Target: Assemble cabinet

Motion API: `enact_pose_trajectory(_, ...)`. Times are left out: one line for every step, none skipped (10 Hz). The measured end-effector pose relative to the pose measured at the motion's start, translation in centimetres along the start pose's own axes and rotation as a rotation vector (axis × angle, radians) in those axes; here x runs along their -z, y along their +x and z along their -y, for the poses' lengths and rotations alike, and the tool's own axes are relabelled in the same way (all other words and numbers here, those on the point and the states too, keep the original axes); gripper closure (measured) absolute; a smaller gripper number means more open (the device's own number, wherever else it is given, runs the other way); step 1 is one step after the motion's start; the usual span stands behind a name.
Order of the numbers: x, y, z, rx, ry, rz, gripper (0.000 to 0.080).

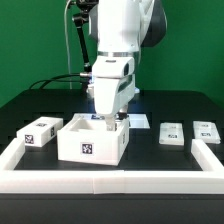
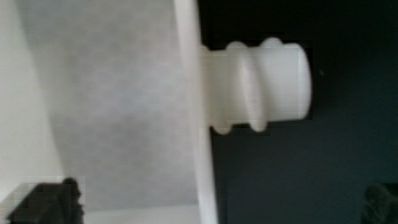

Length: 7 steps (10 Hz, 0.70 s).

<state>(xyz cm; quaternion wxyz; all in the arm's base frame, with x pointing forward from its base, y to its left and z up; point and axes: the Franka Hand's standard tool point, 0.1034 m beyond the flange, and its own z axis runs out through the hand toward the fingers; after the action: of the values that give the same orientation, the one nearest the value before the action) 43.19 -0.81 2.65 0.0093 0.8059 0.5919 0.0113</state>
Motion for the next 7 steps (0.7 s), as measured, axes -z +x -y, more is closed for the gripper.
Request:
enact_pose_trajectory(-0.22,0.01,-0.02,-0.001,0.003,0.000,0.0002)
enact_pose_trajectory(-0.18,0.03,-0.05,-0.002,0.002,0.000,0.0131)
enact_pose_trajectory(-0.17,0.03,-0.05,-0.004,0.002,0.000,0.0268)
enact_pose_trajectory(-0.22,0.03,0.00,-0.004,0.003,0.000,0.0268)
enact_pose_trajectory(-0.23,0.02,0.00,-0.004,0.004,0.000,0.0404)
enact_pose_trajectory(-0.23,0.02,0.01,-0.004,0.004,0.000,0.0587)
enact_pose_trajectory(-0.24,0.02,0.01,-0.004,0.004,0.000,0.0587)
